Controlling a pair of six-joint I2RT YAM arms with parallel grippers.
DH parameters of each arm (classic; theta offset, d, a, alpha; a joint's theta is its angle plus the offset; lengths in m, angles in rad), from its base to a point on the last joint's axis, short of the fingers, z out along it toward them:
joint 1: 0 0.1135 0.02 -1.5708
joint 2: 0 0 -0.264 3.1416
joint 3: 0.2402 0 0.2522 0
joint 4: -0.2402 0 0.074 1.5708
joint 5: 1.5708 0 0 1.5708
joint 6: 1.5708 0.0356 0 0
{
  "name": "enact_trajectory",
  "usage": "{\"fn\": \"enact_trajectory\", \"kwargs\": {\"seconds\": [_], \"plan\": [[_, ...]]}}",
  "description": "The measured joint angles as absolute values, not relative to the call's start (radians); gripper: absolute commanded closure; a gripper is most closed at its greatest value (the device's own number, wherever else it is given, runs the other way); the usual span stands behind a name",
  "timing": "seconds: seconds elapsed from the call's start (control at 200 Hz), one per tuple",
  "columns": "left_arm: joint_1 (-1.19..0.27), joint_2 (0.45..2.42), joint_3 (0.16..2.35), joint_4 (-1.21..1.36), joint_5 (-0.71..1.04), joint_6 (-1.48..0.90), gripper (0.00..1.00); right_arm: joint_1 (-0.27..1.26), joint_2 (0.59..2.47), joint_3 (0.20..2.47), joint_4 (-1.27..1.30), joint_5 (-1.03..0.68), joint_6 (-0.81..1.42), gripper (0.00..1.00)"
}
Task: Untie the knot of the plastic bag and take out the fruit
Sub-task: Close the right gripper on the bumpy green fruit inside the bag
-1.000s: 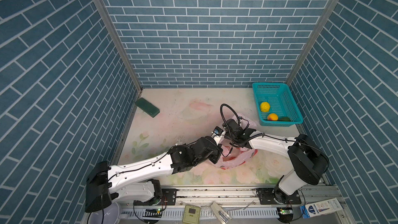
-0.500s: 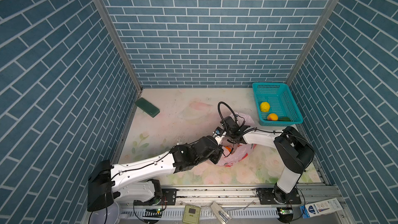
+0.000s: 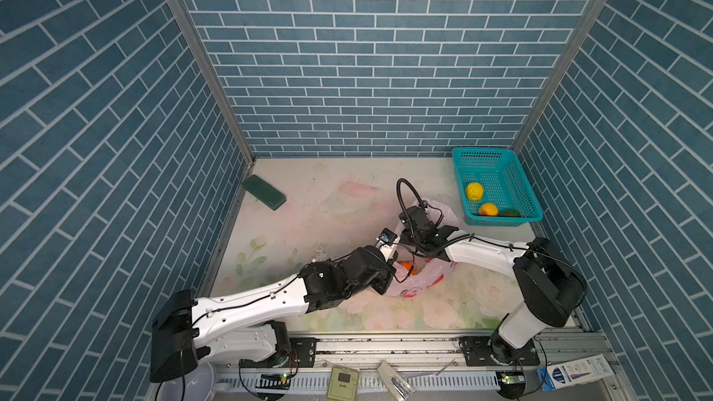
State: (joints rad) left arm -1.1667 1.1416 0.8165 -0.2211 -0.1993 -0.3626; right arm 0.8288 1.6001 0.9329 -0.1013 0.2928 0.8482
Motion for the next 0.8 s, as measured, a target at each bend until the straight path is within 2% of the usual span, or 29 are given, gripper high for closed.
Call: {"fn": "enact_trajectory", "kwargs": {"seconds": [0.3, 0.8], "plan": [[-1.162, 1.134, 0.802, -0.205, -0.222, -0.35, 1.0, 0.922, 1.496, 0.897, -0.123, 0.211, 0.86, 0.49], [-1.13, 1.086, 0.802, -0.231, -0.222, -0.303, 1.0, 1.035, 1.316, 0.899, -0.323, 0.263, 0.883, 0.5]]}}
